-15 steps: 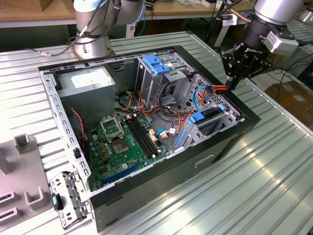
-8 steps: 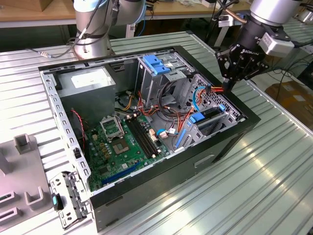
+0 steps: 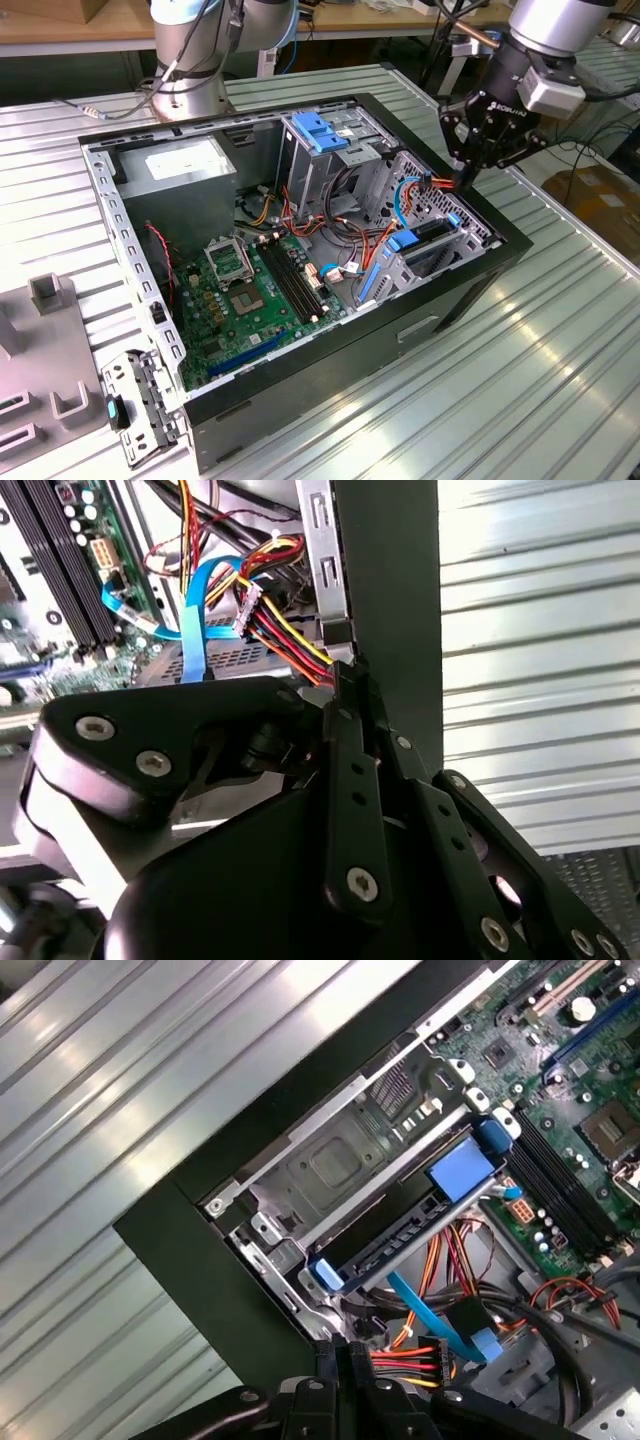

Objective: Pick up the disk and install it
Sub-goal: 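Insert the first disk wire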

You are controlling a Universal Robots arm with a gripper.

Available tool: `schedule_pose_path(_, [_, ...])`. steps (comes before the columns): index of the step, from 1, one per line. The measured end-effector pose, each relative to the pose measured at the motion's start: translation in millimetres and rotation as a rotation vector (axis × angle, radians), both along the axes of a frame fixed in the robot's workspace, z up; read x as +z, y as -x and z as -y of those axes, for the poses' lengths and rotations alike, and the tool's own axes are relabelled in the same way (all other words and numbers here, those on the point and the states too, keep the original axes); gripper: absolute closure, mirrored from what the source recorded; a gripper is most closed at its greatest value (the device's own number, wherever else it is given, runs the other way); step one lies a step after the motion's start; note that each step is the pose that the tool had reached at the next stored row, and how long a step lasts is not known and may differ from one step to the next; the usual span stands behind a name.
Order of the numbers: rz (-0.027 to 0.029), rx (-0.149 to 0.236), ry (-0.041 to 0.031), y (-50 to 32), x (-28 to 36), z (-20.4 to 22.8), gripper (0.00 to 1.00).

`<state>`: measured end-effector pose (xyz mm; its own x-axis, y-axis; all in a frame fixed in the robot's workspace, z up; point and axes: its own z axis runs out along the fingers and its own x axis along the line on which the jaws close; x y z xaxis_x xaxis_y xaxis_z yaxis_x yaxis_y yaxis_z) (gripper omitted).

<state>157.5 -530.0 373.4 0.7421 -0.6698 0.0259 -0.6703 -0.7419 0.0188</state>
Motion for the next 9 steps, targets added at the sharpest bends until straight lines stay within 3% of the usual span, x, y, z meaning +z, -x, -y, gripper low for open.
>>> schedule_pose_path(4, [0.0000, -0.010, -0.0003, 7.1, -0.3, 0.0, 0.84])
schedule_pose_path(9, [0.0000, -0.093, -0.0001, 7.3, -0.4, 0.0, 0.84])
